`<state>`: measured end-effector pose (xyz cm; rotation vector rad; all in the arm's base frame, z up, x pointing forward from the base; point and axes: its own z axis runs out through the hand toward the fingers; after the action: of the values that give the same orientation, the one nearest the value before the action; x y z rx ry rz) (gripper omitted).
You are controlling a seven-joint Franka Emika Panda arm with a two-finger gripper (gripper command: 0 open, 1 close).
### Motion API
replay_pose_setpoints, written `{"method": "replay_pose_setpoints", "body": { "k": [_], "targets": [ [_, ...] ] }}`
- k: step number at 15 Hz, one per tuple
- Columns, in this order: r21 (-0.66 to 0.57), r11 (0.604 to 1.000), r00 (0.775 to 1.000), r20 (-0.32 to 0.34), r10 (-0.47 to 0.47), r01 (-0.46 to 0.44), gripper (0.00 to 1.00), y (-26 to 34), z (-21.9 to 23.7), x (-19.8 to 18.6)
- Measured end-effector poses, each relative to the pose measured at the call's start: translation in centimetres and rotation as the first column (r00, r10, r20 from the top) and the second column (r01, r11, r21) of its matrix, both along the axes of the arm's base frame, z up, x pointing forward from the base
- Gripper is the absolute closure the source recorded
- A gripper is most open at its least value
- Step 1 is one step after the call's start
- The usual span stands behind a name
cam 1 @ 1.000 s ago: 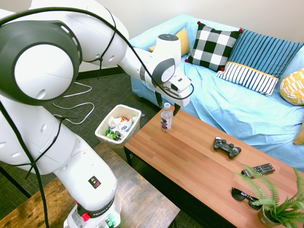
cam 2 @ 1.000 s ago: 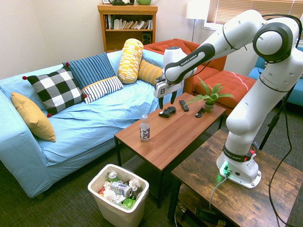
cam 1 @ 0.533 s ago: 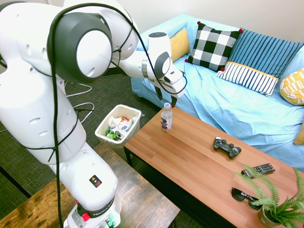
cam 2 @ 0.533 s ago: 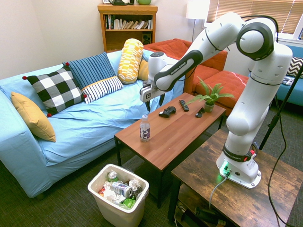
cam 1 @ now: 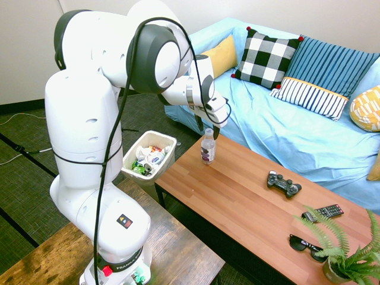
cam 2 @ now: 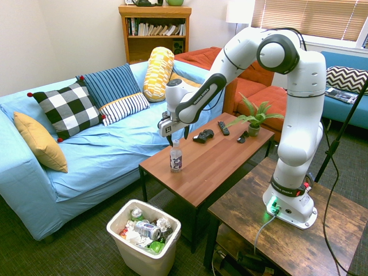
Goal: Throw the bottle in the trash bin
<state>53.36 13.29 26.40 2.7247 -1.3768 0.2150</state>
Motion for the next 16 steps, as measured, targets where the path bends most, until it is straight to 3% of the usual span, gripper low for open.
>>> {"method": "replay_pose_setpoints", "body": {
  "k": [2, 3, 16],
  "targets": [
    [-0.002, 1.000, 1.000, -0.003, -0.009, 0.009, 0.00, -0.1, -1.6, 1.1],
    [-0.006, 1.000, 1.000, -0.004, -0.011, 0.011, 1.00, -0.1, -2.0, 1.6],
    [0.001, 0.999, 0.999, -0.036, -0.041, 0.041, 1.00, 0.3, -2.6, 1.9]
  ]
}}
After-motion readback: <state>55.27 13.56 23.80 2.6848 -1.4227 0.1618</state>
